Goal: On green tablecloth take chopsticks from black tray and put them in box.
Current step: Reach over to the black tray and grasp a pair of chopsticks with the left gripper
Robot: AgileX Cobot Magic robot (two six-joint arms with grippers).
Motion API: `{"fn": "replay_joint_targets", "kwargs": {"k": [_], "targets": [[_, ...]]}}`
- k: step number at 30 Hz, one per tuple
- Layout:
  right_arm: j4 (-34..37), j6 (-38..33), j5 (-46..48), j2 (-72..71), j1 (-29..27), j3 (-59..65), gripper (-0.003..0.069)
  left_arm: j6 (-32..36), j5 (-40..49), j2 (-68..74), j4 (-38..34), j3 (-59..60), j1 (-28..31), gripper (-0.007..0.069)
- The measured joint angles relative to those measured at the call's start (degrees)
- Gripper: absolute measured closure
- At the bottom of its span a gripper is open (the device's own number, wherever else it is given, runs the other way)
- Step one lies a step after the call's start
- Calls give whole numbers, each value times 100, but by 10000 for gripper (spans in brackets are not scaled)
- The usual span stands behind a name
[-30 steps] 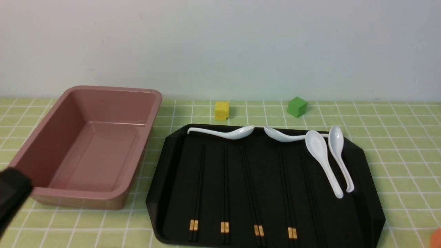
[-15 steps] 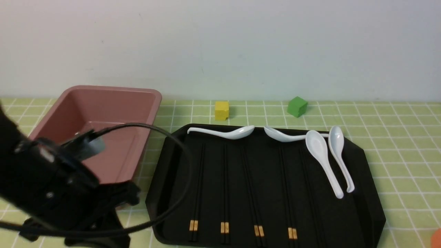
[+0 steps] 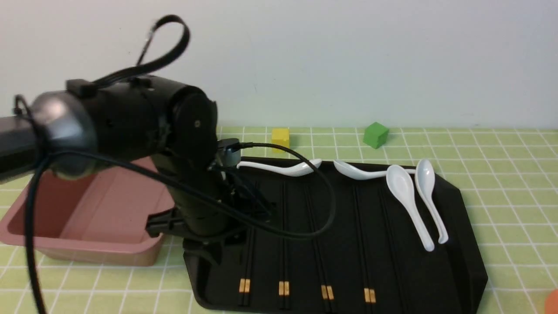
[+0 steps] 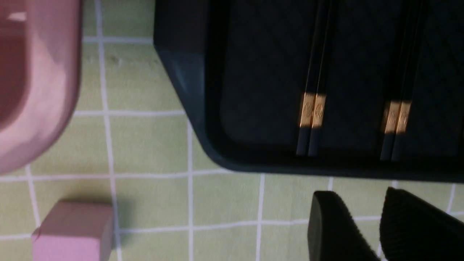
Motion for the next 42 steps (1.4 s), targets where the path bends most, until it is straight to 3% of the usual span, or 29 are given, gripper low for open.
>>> {"fn": "replay_joint_targets", "kwargs": {"k": [9, 21, 33, 36, 38, 42], "targets": [[0, 0, 0, 0, 0, 0, 419, -22, -59, 1048, 428, -742, 0, 340], [0, 0, 0, 0, 0, 0, 419, -22, -786, 1620, 535, -787, 0, 340], [-10, 0, 0, 0, 0, 0, 419, -22, -822, 1869, 674, -852, -2, 340], [-5, 0, 0, 0, 0, 0, 419, -22, -801, 1874, 683, -859, -2, 396], [-5, 0, 0, 0, 0, 0, 419, -16, -797, 1874, 681, -864, -2, 483], [-5, 0, 0, 0, 0, 0, 419, 86, -763, 1792, 701, -864, -2, 519]]}}
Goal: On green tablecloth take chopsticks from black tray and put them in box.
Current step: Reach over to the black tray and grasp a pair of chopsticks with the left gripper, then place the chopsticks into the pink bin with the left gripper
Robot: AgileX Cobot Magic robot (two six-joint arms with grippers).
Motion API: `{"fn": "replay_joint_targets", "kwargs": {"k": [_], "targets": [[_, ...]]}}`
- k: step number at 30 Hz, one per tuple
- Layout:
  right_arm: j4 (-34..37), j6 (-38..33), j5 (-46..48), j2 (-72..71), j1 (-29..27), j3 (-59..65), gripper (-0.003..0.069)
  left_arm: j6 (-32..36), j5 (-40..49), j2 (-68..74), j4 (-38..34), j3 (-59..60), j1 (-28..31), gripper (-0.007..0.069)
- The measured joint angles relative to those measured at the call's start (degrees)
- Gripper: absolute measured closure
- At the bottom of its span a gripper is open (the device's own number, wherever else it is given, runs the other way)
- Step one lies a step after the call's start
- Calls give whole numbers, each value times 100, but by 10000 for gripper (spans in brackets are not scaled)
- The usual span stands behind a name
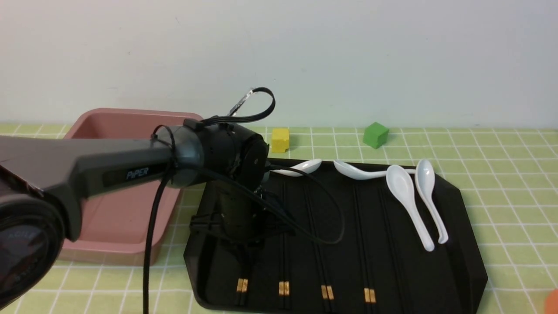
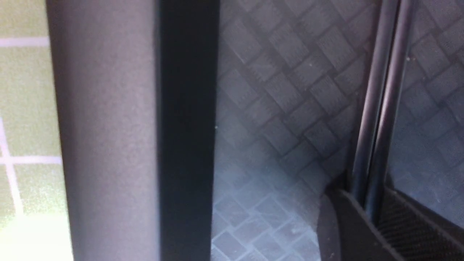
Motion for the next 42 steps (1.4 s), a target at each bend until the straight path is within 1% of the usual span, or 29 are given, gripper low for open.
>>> {"fn": "replay_joint_targets", "kwargs": {"k": [6, 9, 11, 12, 13, 14, 15, 18, 20, 24, 27, 30, 32, 34, 38, 40, 42], "targets": [[0, 0, 0, 0, 0, 0, 419, 163, 392, -800, 92, -384, 6, 518], [0, 0, 0, 0, 0, 0, 419, 405, 739, -1439, 392, -844, 39, 518], [0, 0, 0, 0, 0, 0, 419, 555, 1097, -1787, 661, -1064, 202, 518], [0, 0, 0, 0, 0, 0, 419, 563, 1131, -1841, 684, -1074, 226, 518], [0, 0, 0, 0, 0, 0, 419, 611, 1367, -2005, 844, -1119, 490, 518], [0, 0, 0, 0, 0, 0, 419, 623, 1452, -2038, 898, -1120, 616, 518], [0, 0, 0, 0, 0, 0, 419, 628, 1599, -2064, 944, -1113, 956, 518], [0, 0, 0, 0, 0, 0, 419, 737, 1611, -2017, 899, -941, 1632, 518], [0, 0, 0, 0, 0, 0, 419, 1050, 1475, -1868, 676, -671, 2198, 518], [0, 0, 0, 0, 0, 0, 419, 1589, 1057, -1456, 87, -390, 2808, 518], [0, 0, 0, 0, 0, 0, 419, 1809, 799, -1130, -77, -352, 3005, 518], [0, 0, 0, 0, 0, 0, 419, 1937, 553, -736, -14, -342, 3100, 518], [0, 0, 0, 0, 0, 0, 419, 1951, 474, -608, 73, -342, 3100, 507], [0, 0, 0, 0, 0, 0, 419, 1951, 418, -529, 147, -336, 3095, 478], [0, 0, 0, 0, 0, 0, 419, 1951, 600, -552, 188, -459, 3095, 400], [6, 0, 0, 0, 0, 0, 419, 1955, 824, -691, 201, -650, 3095, 385], [1, 0, 0, 0, 0, 0, 419, 1955, 941, -874, 224, -774, 3095, 394]]}}
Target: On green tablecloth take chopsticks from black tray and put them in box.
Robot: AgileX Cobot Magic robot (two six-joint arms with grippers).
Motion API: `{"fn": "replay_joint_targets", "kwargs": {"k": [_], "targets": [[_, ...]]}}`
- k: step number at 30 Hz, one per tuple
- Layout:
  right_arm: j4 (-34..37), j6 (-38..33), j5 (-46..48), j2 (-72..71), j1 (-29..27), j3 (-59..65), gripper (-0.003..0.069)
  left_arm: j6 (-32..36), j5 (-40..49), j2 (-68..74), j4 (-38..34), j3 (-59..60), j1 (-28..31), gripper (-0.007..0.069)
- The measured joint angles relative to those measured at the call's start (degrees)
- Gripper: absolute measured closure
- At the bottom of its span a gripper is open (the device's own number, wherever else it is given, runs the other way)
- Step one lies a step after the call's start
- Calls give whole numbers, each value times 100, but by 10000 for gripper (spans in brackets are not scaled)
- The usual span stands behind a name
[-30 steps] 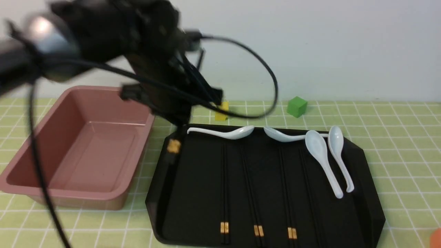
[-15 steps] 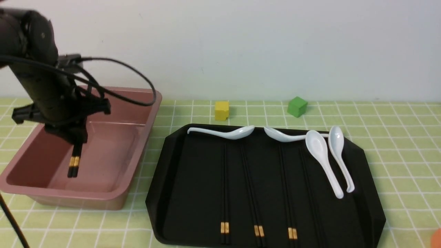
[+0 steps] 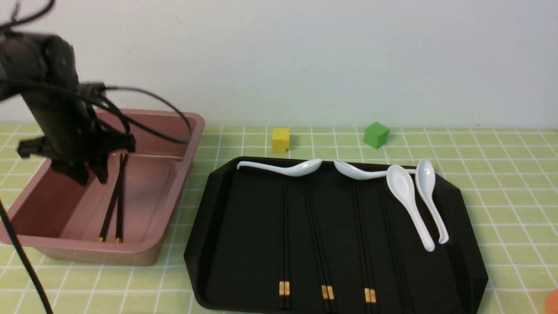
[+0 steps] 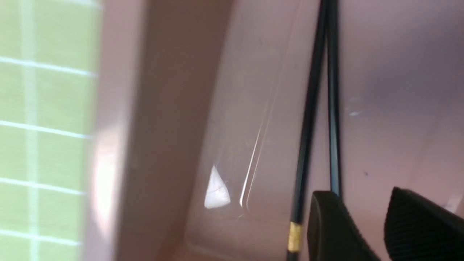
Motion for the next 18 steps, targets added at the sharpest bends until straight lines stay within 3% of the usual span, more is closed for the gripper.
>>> {"fn": "replay_joint_targets", "kwargs": {"k": [8, 13, 18], "targets": [[0, 0, 0, 0, 0, 0, 419, 20, 511, -1883, -195, 50, 0, 637], [0, 0, 2, 0, 0, 0, 419, 40, 148, -3578, -497, 1285, 0, 637], [0, 0, 2, 0, 0, 0, 419, 63, -1053, -5786, -1081, 3360, 0, 637]]}}
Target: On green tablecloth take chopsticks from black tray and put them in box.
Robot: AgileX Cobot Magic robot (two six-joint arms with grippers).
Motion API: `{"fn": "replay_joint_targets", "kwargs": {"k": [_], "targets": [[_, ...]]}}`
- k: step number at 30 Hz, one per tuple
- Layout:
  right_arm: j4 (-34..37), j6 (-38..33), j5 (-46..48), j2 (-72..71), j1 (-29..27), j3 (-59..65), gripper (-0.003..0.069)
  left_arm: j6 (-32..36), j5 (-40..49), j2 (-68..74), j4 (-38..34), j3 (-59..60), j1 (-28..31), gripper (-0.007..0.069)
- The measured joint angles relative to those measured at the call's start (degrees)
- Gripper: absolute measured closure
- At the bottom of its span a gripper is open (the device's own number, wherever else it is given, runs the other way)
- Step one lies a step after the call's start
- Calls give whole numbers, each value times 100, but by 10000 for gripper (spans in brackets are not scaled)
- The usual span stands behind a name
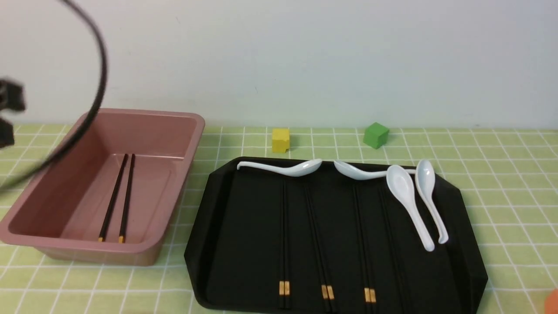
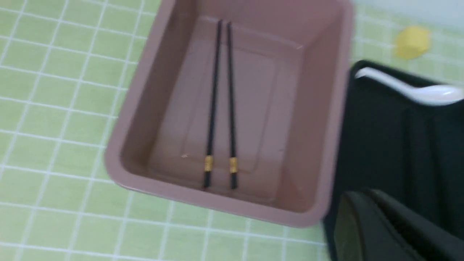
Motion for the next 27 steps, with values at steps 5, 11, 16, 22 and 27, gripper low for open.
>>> {"fn": "replay_joint_targets", "kwargs": {"k": [5, 11, 16, 22, 27], "targets": [[6, 0, 0, 0, 0, 0, 419, 242, -1187, -2055, -825, 2013, 0, 637], [0, 0, 0, 0, 0, 0, 419, 571, -2026, -3795, -1255, 3545, 0, 637], [0, 0, 0, 0, 0, 0, 419, 618, -3188, -4856, -1293, 4400, 0, 637], [0, 0, 0, 0, 0, 0, 419, 618, -3406, -5149, -1310, 4838, 0, 637], [0, 0, 0, 0, 0, 0, 419, 618, -3294, -5149, -1310, 4975, 0, 637]]}}
